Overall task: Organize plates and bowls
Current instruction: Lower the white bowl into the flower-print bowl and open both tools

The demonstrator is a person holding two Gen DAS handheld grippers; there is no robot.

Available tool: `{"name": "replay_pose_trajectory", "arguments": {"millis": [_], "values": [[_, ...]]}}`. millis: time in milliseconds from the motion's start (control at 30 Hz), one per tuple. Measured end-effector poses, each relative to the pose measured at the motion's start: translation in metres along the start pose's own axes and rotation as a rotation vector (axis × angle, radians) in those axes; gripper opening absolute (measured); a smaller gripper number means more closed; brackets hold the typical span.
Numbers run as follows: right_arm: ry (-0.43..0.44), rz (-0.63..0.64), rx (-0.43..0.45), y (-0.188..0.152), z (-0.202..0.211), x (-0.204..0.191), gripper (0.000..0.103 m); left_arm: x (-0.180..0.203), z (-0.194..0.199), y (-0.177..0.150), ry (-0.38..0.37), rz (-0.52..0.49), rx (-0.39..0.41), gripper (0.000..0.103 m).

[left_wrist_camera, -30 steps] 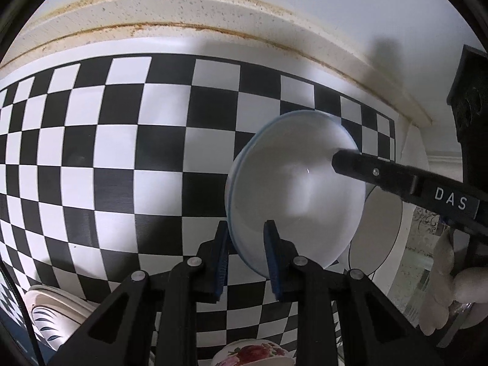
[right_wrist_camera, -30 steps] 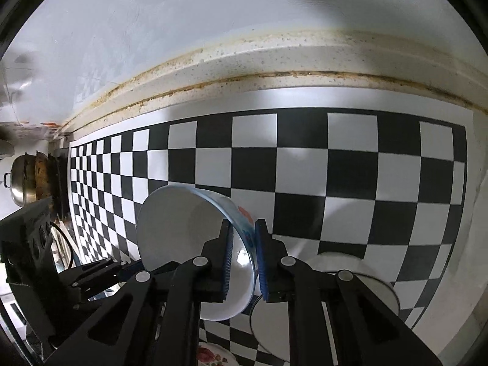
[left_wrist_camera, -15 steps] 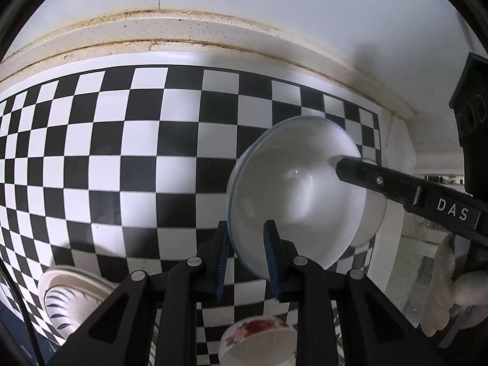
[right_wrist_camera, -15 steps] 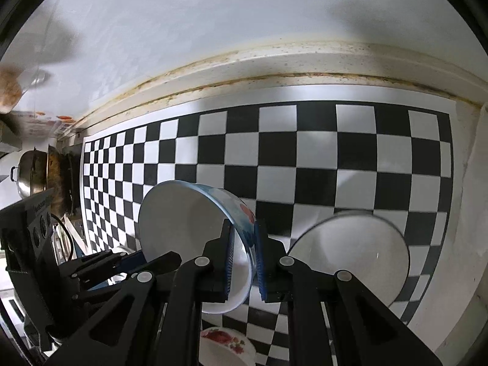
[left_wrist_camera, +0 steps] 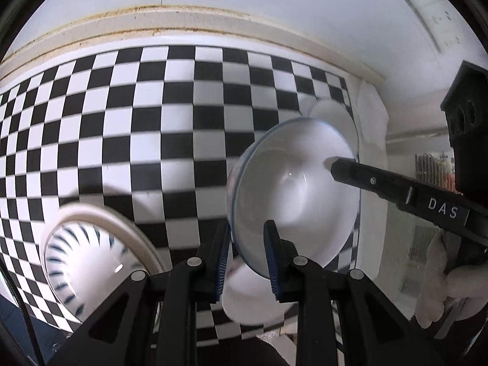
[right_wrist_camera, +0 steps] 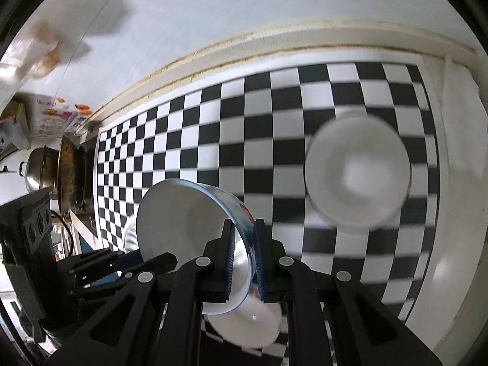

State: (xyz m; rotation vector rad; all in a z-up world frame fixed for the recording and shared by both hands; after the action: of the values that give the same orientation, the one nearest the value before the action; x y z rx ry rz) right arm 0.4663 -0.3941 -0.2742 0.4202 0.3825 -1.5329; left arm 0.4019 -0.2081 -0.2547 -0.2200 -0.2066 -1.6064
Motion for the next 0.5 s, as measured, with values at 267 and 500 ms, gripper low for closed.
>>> {"name": "replay_pose_trajectory", "arguments": {"millis": [267,500], "values": [[-0.012,-0.037,0.014,-0.081,0.009,0.004,0.013,0.009,0.002,-0.059,-0.018,-0.051,-0.021,0.02],[-0.024,-0.077,-0.02,-0.13,-0.011,0.019,0.012,0.006,-0.016,-0.084,0.004,-0.066,-0.057,0.02]]}}
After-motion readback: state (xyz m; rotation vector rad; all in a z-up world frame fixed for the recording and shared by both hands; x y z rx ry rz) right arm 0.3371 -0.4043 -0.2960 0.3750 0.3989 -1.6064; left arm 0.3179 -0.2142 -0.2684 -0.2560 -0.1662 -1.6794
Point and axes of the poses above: each gripper's, at about its wrist camera, not at the fingertips, and z roughly against the way its jaws point, x to its right, y to its top, the point moved 3 cm from there along -z, roughly the way its jaws point, and after that the axes turned 5 degrees about y, right-handed, at the moved point
